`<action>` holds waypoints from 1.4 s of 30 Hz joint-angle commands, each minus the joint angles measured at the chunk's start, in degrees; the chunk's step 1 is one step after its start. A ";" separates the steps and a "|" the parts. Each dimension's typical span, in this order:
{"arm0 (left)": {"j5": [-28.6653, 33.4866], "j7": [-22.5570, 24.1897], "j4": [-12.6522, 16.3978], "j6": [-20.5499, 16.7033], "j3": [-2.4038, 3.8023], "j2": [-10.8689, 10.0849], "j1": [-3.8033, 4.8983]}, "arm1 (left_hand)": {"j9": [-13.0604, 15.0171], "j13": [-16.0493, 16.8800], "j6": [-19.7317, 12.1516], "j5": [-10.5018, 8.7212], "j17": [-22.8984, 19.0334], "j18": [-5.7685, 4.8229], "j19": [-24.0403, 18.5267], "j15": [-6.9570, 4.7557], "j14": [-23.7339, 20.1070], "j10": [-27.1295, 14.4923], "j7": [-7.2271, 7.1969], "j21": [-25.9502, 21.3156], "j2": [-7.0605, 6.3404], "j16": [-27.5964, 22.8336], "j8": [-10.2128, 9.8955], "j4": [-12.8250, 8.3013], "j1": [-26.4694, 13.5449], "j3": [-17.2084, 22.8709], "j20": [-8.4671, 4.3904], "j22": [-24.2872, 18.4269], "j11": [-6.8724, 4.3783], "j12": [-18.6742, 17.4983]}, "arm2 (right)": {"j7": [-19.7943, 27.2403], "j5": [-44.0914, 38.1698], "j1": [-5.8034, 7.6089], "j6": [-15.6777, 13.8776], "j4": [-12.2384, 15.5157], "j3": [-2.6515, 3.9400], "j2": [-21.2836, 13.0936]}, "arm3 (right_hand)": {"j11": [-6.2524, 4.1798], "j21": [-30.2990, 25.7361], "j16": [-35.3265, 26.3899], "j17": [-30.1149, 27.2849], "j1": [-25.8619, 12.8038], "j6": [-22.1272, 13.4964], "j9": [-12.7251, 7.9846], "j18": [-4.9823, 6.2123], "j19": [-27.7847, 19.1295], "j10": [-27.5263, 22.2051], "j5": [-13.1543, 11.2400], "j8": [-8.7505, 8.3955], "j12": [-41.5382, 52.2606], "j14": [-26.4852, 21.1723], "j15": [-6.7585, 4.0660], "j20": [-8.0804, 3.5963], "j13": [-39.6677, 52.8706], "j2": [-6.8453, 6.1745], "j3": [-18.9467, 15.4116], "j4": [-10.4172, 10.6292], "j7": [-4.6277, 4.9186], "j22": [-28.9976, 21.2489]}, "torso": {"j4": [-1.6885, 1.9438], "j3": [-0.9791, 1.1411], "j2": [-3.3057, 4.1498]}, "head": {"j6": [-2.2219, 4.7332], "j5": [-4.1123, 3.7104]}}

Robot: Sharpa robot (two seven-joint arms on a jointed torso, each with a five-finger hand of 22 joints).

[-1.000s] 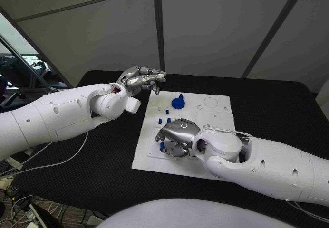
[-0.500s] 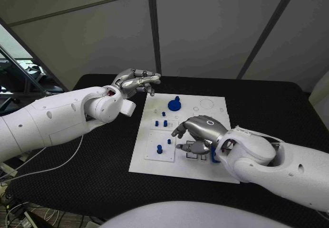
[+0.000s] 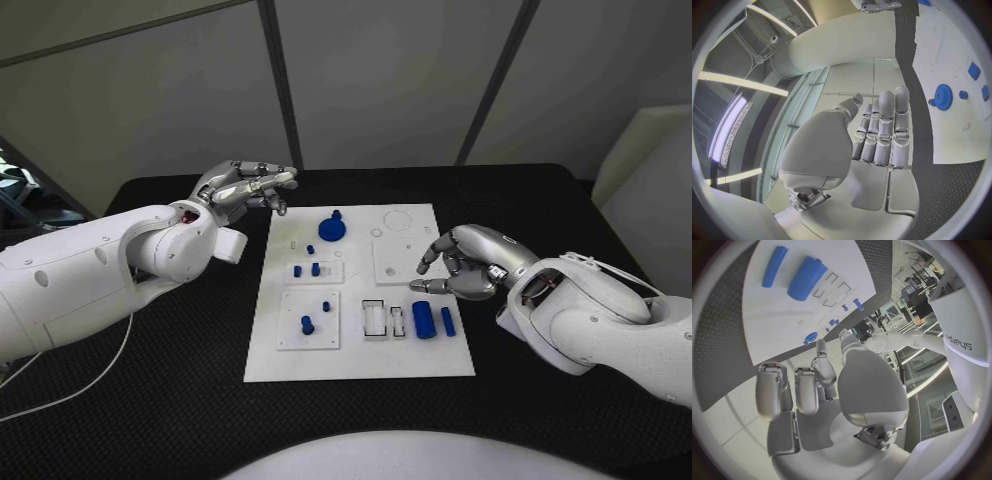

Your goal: Assemble the parts on the task board

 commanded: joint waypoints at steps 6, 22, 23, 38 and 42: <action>0.21 1.32 0.67 -0.02 -0.34 -0.05 -0.08 | 0.00 0.10 -0.48 -0.07 -0.08 -0.68 0.41 0.13 -0.19 -0.37 -0.04 -0.32 0.22 -0.19 0.26 -0.03 -0.40 -0.49 0.18 -0.09 -0.09 0.44 | -12.74 -0.98 -1.63 0.10 0.64 -0.28 -1.94 | 0.71 2.06 2.41 12.72 0.47 -4.23 2.02 -1.22 4.22 3.40 0.25 2.74 7.99 5.50 1.02 0.47 10.15 -0.02 -5.45 3.62 0.71 11.35 | -0.95 0.01 -0.46 | -0.02 -1.08; 0.22 1.28 0.50 0.08 -0.48 -0.43 -0.17 | 0.00 0.10 -0.49 -0.06 -0.10 -0.67 0.42 0.13 -0.19 -0.39 -0.05 -0.34 0.23 -0.19 0.27 -0.01 -0.41 -0.54 0.19 -0.12 -0.09 0.47 | -18.23 -2.79 -5.00 3.13 -0.14 -0.37 1.55 | 0.87 2.64 2.94 13.92 -0.14 -5.38 3.02 -1.41 4.59 4.01 1.69 4.46 9.22 5.73 1.25 0.69 11.91 0.16 -7.74 4.18 0.81 12.16 | -0.99 -0.01 -0.41 | 0.10 -0.78; 0.22 1.25 0.39 0.08 -0.48 -0.45 -0.18 | 0.00 0.10 -0.49 -0.06 -0.10 -0.67 0.42 0.13 -0.19 -0.39 -0.05 -0.34 0.23 -0.19 0.27 -0.01 -0.41 -0.54 0.19 -0.12 -0.09 0.47 | -18.17 -2.87 -5.04 2.94 -0.17 -0.37 1.73 | 0.88 2.66 2.96 13.97 -0.21 -5.43 3.07 -1.41 4.60 4.03 1.72 4.54 9.25 5.74 1.26 0.70 11.96 0.16 -7.85 4.20 0.81 12.18 | -0.99 -0.01 -0.41 | 0.10 -0.78; 0.22 0.85 -0.32 0.30 -0.48 -0.53 -0.18 | 0.01 0.11 -0.49 -0.05 -0.11 -0.67 0.43 0.12 -0.19 -0.41 -0.07 -0.37 0.28 -0.18 0.29 -0.02 -0.36 -0.55 0.19 -0.14 -0.11 0.51 | -17.64 -3.48 -5.62 3.80 -0.50 -0.37 3.51 | 0.70 2.90 3.08 14.24 -1.17 -5.20 3.78 -1.49 4.75 4.24 1.81 5.97 9.57 5.80 1.17 0.69 12.49 0.59 -8.64 4.29 0.57 12.51 | -0.96 -0.07 -0.37 | -0.12 -0.57; 0.22 0.73 -0.28 0.36 -0.48 -0.58 -0.18 | 0.01 0.11 -0.49 -0.05 -0.11 -0.67 0.43 0.12 -0.19 -0.41 -0.07 -0.37 0.28 -0.18 0.29 -0.02 -0.36 -0.55 0.19 -0.14 -0.11 0.51 | -18.16 -3.30 -5.91 5.38 -0.90 -0.37 4.02 | 0.65 2.98 3.11 14.32 -1.76 -5.24 3.94 -1.52 4.81 4.28 1.77 6.30 9.60 5.82 1.12 0.66 12.58 0.73 -8.89 4.32 0.50 12.63 | -0.96 -0.07 -0.35 | -0.14 -0.50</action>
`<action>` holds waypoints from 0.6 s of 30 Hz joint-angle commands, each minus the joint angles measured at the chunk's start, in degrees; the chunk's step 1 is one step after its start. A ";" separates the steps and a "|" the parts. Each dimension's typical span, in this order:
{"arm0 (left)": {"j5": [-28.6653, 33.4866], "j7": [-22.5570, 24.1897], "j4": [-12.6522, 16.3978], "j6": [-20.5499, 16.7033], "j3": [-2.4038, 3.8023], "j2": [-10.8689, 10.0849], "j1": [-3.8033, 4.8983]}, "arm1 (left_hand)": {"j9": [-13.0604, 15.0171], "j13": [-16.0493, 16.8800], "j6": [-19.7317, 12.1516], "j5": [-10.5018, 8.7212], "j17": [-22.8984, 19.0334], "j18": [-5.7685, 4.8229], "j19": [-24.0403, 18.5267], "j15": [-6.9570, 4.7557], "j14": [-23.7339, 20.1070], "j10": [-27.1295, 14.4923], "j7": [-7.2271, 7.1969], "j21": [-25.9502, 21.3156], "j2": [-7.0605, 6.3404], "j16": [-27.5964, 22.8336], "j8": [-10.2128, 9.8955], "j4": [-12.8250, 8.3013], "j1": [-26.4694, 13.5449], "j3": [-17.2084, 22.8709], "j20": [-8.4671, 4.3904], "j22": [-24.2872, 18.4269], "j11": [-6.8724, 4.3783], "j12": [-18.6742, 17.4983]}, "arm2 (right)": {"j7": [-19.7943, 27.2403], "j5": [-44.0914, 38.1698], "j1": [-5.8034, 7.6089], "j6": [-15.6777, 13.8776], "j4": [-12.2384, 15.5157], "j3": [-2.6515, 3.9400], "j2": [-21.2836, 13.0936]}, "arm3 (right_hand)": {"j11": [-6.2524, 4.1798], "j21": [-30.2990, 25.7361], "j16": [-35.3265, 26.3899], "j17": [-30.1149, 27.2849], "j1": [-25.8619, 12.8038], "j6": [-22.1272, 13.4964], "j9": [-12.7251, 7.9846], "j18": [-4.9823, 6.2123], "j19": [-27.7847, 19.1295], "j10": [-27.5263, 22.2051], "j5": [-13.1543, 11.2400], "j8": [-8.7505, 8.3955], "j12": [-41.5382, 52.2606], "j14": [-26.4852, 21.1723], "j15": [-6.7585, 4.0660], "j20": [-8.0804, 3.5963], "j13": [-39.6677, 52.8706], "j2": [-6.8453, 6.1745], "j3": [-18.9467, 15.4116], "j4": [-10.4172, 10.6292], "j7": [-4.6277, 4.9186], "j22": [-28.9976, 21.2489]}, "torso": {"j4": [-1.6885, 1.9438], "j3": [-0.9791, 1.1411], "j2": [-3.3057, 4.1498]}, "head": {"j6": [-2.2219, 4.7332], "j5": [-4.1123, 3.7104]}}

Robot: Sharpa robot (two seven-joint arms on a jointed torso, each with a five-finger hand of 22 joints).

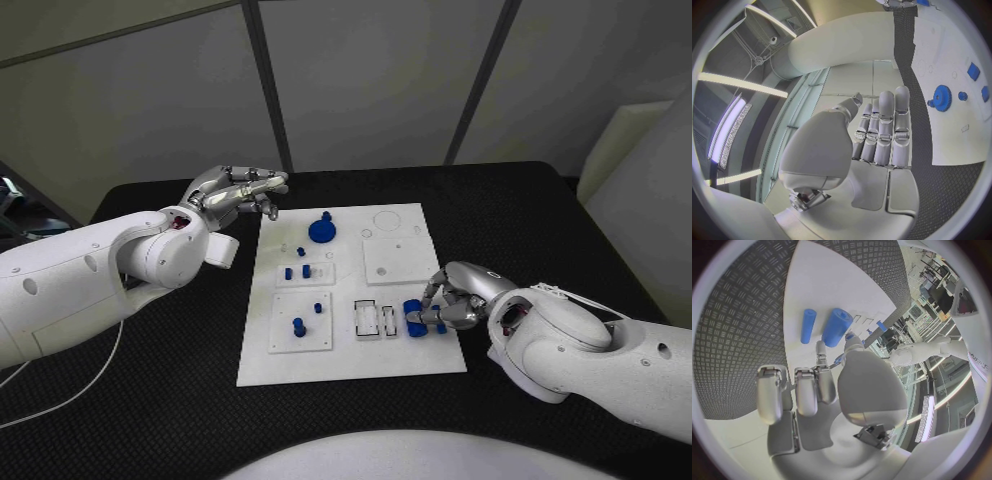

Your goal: Assemble the parts on the task board

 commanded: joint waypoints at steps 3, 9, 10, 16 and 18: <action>0.21 0.44 0.10 0.42 0.04 -0.08 0.06 | 0.01 0.08 -0.49 -0.06 -0.08 -0.68 0.23 0.12 -0.19 -0.41 -0.07 -0.37 0.28 -0.18 0.29 -0.02 -0.36 -0.25 -0.02 -0.06 -0.11 0.22 | -1.02 -0.29 -0.37 3.31 -0.44 0.00 0.58 | 0.09 0.39 0.35 14.36 -0.94 -0.19 0.19 -0.65 4.59 1.40 0.08 0.53 0.22 5.90 0.14 0.41 8.03 0.10 -0.63 -0.02 -0.29 12.65 | 0.02 -0.03 0.00 | -0.07 0.10; 0.21 0.31 0.21 0.59 0.04 -0.16 0.06 | 0.01 0.08 -0.49 -0.06 -0.08 -0.68 0.23 0.12 -0.19 -0.41 -0.07 -0.37 0.28 -0.18 0.29 -0.02 -0.36 -0.25 -0.02 -0.06 -0.11 0.22 | -1.95 -0.67 -0.63 4.60 -1.02 0.00 1.36 | 0.06 0.41 0.33 14.31 -1.23 -0.22 0.28 -0.66 4.60 1.31 0.07 0.71 0.09 5.89 0.12 0.39 7.93 0.33 -0.67 -0.03 -0.32 12.67 | 0.01 0.00 0.00 | -0.11 0.26; 0.21 0.28 0.24 0.63 0.04 -0.19 0.06 | 0.01 0.08 -0.49 -0.06 -0.08 -0.68 0.23 0.12 -0.19 -0.41 -0.07 -0.37 0.28 -0.18 0.29 -0.02 -0.36 -0.25 -0.02 -0.06 -0.11 0.22 | -2.11 -0.83 -0.66 4.72 -1.16 0.00 1.54 | 0.05 0.43 0.33 14.33 -1.25 -0.21 0.30 -0.66 4.61 1.33 0.08 0.77 0.11 5.89 0.12 0.39 7.96 0.42 -0.66 -0.05 -0.33 12.70 | 0.01 0.00 0.00 | -0.11 0.26; 0.21 0.16 0.38 0.74 0.04 -0.36 0.06 | 0.01 0.08 -0.50 -0.06 -0.10 -0.67 0.25 0.11 -0.20 -0.45 -0.08 -0.41 0.33 -0.17 0.32 -0.04 -0.30 -0.28 -0.02 -0.09 -0.11 0.26 | -2.91 -1.27 -1.10 5.80 -1.91 -0.01 2.58 | -0.06 0.51 0.37 14.40 -0.76 -0.16 0.50 -0.69 4.67 1.40 0.37 1.19 0.15 5.91 0.03 0.33 8.10 1.29 -0.41 -0.25 -0.47 12.82 | 0.09 -0.04 0.02 | -0.18 0.38; 0.21 0.12 0.44 0.77 0.04 -0.45 0.06 | 0.01 0.08 -0.50 -0.06 -0.10 -0.67 0.25 0.11 -0.20 -0.45 -0.08 -0.41 0.33 -0.17 0.32 -0.04 -0.30 -0.28 -0.02 -0.09 -0.11 0.26 | -3.02 -1.33 -1.35 5.74 -2.04 -0.01 2.85 | -0.17 0.54 0.36 14.40 -0.26 0.04 0.63 -0.70 4.69 1.49 0.84 1.50 0.22 5.91 -0.05 0.27 8.24 1.80 -0.29 -0.35 -0.59 12.86 | 0.06 -0.03 0.01 | -0.21 0.39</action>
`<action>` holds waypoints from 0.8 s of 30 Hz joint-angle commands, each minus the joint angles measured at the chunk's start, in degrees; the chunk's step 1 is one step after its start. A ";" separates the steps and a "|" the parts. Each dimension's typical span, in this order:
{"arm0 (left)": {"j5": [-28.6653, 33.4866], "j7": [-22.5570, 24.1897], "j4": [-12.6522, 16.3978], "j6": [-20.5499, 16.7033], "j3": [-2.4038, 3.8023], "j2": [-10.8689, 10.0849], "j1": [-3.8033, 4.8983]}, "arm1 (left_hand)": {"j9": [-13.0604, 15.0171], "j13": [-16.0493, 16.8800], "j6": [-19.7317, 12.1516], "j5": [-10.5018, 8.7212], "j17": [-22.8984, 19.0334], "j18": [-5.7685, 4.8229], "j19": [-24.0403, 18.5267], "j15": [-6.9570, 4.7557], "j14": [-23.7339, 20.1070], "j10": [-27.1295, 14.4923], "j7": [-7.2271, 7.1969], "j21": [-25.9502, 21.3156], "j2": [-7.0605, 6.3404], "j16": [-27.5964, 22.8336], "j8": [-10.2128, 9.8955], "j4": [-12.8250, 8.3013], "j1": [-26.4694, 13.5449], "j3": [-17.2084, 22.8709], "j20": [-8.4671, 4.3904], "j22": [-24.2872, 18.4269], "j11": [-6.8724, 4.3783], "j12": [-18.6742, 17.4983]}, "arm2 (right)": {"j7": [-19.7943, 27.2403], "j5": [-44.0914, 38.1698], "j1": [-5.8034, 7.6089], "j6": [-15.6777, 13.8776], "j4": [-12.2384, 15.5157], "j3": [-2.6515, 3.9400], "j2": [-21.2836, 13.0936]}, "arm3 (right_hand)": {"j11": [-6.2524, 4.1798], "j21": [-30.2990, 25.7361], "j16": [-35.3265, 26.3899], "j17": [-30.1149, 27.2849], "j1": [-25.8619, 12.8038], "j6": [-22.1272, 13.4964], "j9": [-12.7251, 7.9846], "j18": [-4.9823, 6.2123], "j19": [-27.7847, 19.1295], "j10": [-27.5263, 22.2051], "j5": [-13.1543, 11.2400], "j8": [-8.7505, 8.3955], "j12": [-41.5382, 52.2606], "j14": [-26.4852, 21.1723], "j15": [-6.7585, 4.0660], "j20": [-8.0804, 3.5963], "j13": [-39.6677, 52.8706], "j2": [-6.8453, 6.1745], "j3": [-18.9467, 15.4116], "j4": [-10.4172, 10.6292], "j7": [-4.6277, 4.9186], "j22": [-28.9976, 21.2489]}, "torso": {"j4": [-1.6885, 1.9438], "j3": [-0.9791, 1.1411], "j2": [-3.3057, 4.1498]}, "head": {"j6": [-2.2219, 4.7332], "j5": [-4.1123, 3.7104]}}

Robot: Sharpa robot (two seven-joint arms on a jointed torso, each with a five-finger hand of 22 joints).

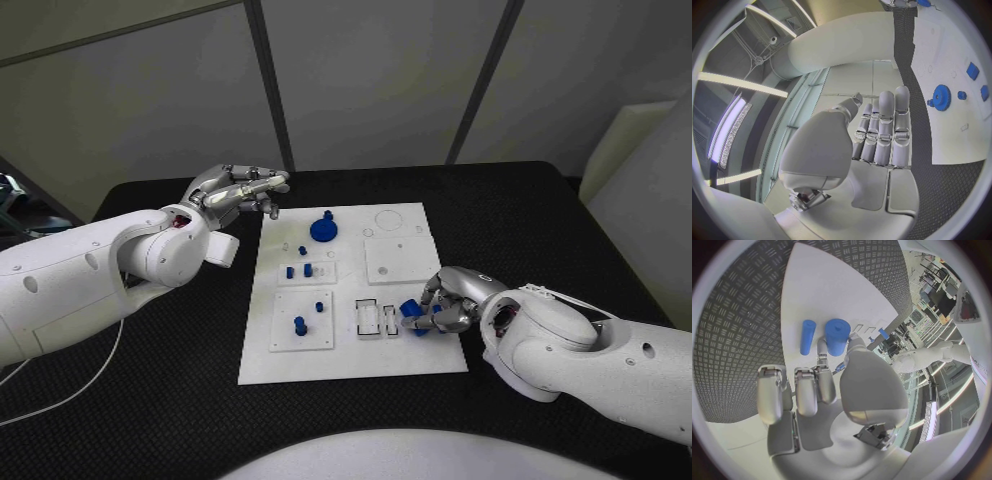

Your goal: Assemble the parts on the task board

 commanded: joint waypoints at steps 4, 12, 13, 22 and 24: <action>0.21 0.18 0.32 0.70 0.04 -0.28 0.07 | 0.01 0.09 -0.50 -0.06 -0.05 -0.67 0.25 0.11 -0.20 -0.46 -0.08 -0.19 0.33 -0.17 0.32 -0.04 -0.30 -0.28 -0.02 -0.07 -0.11 0.26 | -1.23 -0.38 -0.84 -0.56 -0.28 -0.34 0.45 | -0.62 0.77 0.50 14.72 1.54 1.33 0.16 -0.86 5.01 2.24 4.84 0.87 1.00 5.98 -0.41 -0.02 9.21 1.99 0.14 -0.47 -0.91 13.45 | -0.03 0.00 -0.01 | -0.10 0.24; 0.21 0.12 0.45 0.81 0.04 -0.47 0.07 | 0.01 0.09 -0.50 -0.06 -0.05 -0.67 0.25 0.11 -0.20 -0.46 -0.08 -0.19 0.33 -0.17 0.32 -0.04 -0.30 -0.28 -0.02 -0.07 -0.11 0.26 | 0.74 -0.01 -0.99 -10.04 0.68 -0.34 -0.26 | -1.51 1.96 0.66 15.08 3.34 3.51 0.58 -1.30 5.93 3.44 8.14 1.26 2.29 6.06 -1.17 -0.70 10.75 3.53 0.28 -0.62 -1.89 15.08 | -0.10 0.04 -0.07 | -0.09 0.33; 0.21 0.12 0.45 0.82 0.04 -0.48 0.07 | 0.01 0.09 -0.50 -0.06 -0.05 -0.67 0.25 0.11 -0.20 -0.46 -0.08 -0.19 0.33 -0.17 0.32 -0.04 -0.30 -0.28 -0.02 -0.07 -0.11 0.26 | 1.07 0.12 -0.99 -10.89 0.82 -0.33 -0.32 | -1.53 1.96 0.66 15.08 3.33 3.53 0.59 -1.30 5.93 3.48 8.19 1.25 2.34 6.06 -1.18 -0.72 10.81 3.50 0.24 -0.61 -1.89 15.08 | -0.13 0.05 -0.07 | -0.08 0.39; 0.21 0.07 0.54 0.94 0.04 -0.33 0.07 | 0.00 0.08 -0.54 -0.06 -0.07 -0.67 0.26 0.11 -0.21 -0.51 -0.06 -0.22 0.33 -0.17 0.32 -0.03 -0.30 -0.33 -0.02 -0.09 -0.10 0.29 | 4.83 2.84 -0.99 -18.63 3.08 -0.29 -0.45 | -1.68 1.96 0.66 15.08 3.43 3.87 0.63 -1.30 5.93 3.76 8.68 1.14 2.68 6.06 -1.32 -0.86 11.20 3.75 0.12 -0.52 -2.04 15.08 | 0.08 -0.01 -0.12 | 0.21 0.25; 0.21 0.07 0.57 0.98 0.04 -0.26 0.07 | 0.00 0.08 -0.54 -0.06 -0.07 -0.67 0.26 0.11 -0.21 -0.51 -0.06 -0.22 0.33 -0.17 0.32 -0.03 -0.30 -0.33 -0.02 -0.09 -0.10 0.29 | 5.06 3.18 -0.99 -18.99 3.35 -0.28 -0.14 | -1.70 1.96 0.66 15.08 3.45 3.91 0.63 -1.30 5.93 3.77 8.79 1.10 2.69 6.06 -1.34 -0.89 11.21 3.80 0.10 -0.50 -2.05 15.08 | 0.08 -0.05 -0.05 | 0.32 0.29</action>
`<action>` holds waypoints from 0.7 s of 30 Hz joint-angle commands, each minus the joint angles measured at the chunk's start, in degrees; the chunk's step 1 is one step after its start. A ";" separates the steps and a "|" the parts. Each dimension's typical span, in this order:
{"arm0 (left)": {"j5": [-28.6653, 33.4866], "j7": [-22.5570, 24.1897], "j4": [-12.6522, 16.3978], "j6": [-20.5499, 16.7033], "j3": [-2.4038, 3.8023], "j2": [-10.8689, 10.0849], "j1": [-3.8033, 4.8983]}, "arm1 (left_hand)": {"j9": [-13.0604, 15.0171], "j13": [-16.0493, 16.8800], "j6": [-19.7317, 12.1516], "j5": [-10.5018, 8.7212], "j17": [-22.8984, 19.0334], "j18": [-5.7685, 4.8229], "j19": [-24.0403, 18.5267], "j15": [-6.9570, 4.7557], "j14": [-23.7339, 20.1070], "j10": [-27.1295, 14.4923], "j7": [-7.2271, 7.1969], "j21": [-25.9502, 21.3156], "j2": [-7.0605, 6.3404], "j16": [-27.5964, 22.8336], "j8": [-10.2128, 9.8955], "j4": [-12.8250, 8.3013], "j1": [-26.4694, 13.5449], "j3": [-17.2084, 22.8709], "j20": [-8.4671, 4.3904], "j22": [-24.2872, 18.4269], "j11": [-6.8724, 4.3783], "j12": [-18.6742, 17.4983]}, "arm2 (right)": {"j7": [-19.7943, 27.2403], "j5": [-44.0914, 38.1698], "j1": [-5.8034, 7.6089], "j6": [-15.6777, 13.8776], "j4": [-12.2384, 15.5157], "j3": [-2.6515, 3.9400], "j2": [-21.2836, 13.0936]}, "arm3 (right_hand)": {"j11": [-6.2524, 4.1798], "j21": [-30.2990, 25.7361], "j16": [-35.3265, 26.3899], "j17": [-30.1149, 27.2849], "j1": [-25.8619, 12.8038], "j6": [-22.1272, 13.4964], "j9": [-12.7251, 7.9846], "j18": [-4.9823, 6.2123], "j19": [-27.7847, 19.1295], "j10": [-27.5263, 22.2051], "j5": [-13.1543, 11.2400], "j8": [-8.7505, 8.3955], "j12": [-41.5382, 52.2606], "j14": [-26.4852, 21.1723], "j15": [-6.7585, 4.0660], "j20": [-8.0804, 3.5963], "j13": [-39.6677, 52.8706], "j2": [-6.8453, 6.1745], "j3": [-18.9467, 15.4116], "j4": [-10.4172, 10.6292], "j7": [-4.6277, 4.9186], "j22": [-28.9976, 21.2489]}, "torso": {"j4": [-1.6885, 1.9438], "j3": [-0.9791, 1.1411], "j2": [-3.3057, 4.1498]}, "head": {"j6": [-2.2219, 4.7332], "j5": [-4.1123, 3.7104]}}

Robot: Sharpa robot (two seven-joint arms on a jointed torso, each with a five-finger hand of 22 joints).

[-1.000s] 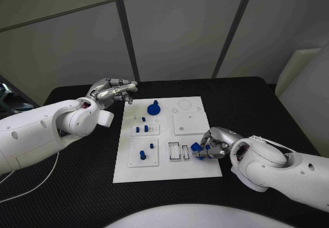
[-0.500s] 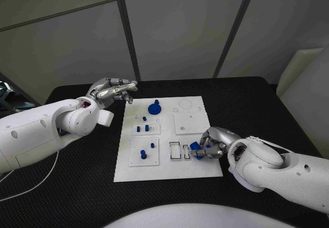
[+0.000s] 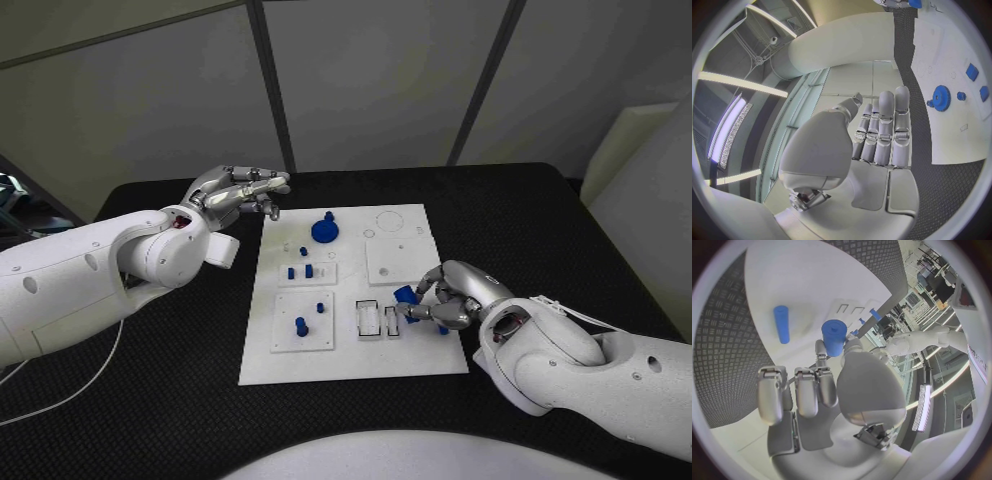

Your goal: Assemble the parts on the task board

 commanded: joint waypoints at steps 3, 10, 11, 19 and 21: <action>0.21 0.22 0.20 0.81 0.04 0.18 0.07 | 0.00 0.09 -0.33 -0.06 -0.08 -0.67 0.26 0.11 -0.21 -0.31 0.14 -0.22 0.33 -0.17 0.32 -0.03 -0.30 -0.33 -0.02 -0.09 0.11 0.29 | 2.88 2.44 0.09 -4.43 0.47 0.05 1.16 | -0.46 0.16 0.31 15.09 0.09 1.05 0.39 -0.39 5.94 3.58 0.39 0.11 0.23 5.96 -0.40 -0.45 11.22 0.48 -0.30 -0.10 -0.62 15.09 | 0.14 -0.04 0.06 | 0.25 0.12; 0.21 0.12 0.27 0.92 0.05 0.28 0.08 | 0.00 0.09 -0.33 -0.06 -0.08 -0.67 0.26 0.11 -0.21 -0.31 0.14 -0.22 0.33 -0.17 0.32 -0.03 -0.30 -0.33 -0.02 -0.09 0.11 0.29 | 1.82 4.78 0.10 1.73 -1.08 0.06 3.94 | -0.47 0.16 0.31 15.09 -0.62 1.21 0.38 -0.39 5.94 3.53 0.47 -0.20 0.06 5.96 -0.45 -0.55 11.10 0.81 -0.74 0.15 -0.61 15.09 | 0.10 -0.06 0.09 | 0.31 0.42; 0.21 0.10 0.29 0.94 0.05 0.30 0.08 | 0.00 0.09 -0.33 -0.06 -0.08 -0.67 0.26 0.11 -0.21 -0.31 0.14 -0.22 0.33 -0.17 0.32 -0.03 -0.30 -0.33 -0.02 -0.09 0.11 0.29 | 1.66 5.05 0.10 2.57 -1.33 0.06 4.39 | -0.48 0.16 0.31 15.09 -0.71 1.30 0.40 -0.39 5.94 3.52 0.43 -0.21 0.03 5.96 -0.46 -0.56 11.08 0.91 -0.78 0.15 -0.63 15.09 | 0.12 -0.09 0.10 | 0.34 0.44; 0.21 0.04 0.45 1.05 0.05 0.42 0.09 | 0.00 0.09 -0.33 -0.06 -0.08 -0.67 0.26 0.11 -0.21 -0.31 0.14 -0.22 0.33 -0.17 0.32 -0.03 -0.30 -0.33 -0.02 -0.09 0.11 0.29 | -0.32 5.88 0.10 5.89 -2.54 0.06 6.85 | -0.77 0.16 0.30 15.06 -2.28 2.40 0.78 -0.39 5.94 3.59 -0.55 -0.22 -0.06 5.96 -0.69 -0.74 11.11 1.68 -1.70 0.15 -0.99 15.09 | -0.01 0.01 0.14 | 0.35 0.78; 0.21 0.02 0.48 1.09 0.05 0.43 0.10 | 0.00 0.09 -0.33 -0.06 -0.08 -0.67 0.26 0.11 -0.21 -0.31 0.14 -0.22 0.33 -0.17 0.32 -0.03 -0.30 -0.33 -0.02 -0.09 0.11 0.29 | -0.97 5.91 0.11 5.99 -2.70 0.06 7.19 | -0.94 0.16 0.26 14.98 -3.04 2.92 1.06 -0.39 5.94 3.59 -1.88 -0.11 -0.16 5.94 -0.82 -0.84 11.07 2.06 -2.17 0.12 -1.20 15.09 | -0.01 0.03 0.15 | 0.32 0.91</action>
